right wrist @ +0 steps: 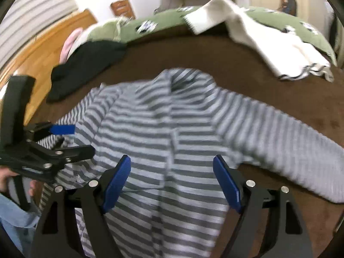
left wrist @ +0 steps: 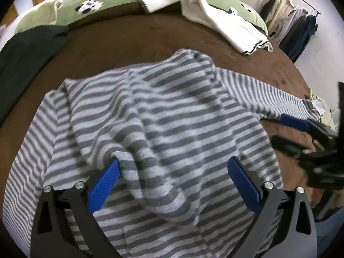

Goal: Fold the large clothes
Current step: 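Lay the hood down on the hoodie body and open both grippers, then grasp the sleeve cuff with the right gripper and lift it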

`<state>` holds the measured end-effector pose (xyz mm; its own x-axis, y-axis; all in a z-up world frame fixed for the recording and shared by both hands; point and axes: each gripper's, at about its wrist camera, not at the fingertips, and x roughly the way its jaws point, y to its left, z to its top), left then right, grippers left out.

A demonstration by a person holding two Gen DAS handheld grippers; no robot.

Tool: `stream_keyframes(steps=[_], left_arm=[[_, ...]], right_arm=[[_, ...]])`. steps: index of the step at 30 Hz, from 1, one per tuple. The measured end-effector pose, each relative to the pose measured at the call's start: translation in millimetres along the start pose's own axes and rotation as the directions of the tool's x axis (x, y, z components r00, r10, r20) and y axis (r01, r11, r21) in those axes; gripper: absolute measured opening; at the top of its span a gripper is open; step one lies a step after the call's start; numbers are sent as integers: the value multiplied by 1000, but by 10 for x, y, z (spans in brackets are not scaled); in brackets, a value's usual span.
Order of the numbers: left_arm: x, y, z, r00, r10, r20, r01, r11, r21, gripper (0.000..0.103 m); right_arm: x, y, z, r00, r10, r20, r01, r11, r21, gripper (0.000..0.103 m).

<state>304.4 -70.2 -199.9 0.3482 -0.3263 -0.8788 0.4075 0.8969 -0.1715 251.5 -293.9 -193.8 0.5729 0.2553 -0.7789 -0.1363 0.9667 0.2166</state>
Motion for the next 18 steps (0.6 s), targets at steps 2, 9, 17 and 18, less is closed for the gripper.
stream_keyframes(steps=[2,9,17,18], left_arm=[[46,-99,103,1000,-16,6,16,1000,-2,97],[341,-409,410,1000,8,25,-8,1000,12,97],[472,-795,734,997,46,69,-49,998,43,97],[448,-849,752,996,46,74,-50,997,51,97]], right_arm=[[-252,-199,8,999,-25,28,24,999,26,78],[-932,-1017,-151,987,-145,77,130,977,170,78],[-1391,-1848,-474,955,-287,77,252,919,302,78],[-1439,-1912,-515,952,-297,76,260,914,313,78]])
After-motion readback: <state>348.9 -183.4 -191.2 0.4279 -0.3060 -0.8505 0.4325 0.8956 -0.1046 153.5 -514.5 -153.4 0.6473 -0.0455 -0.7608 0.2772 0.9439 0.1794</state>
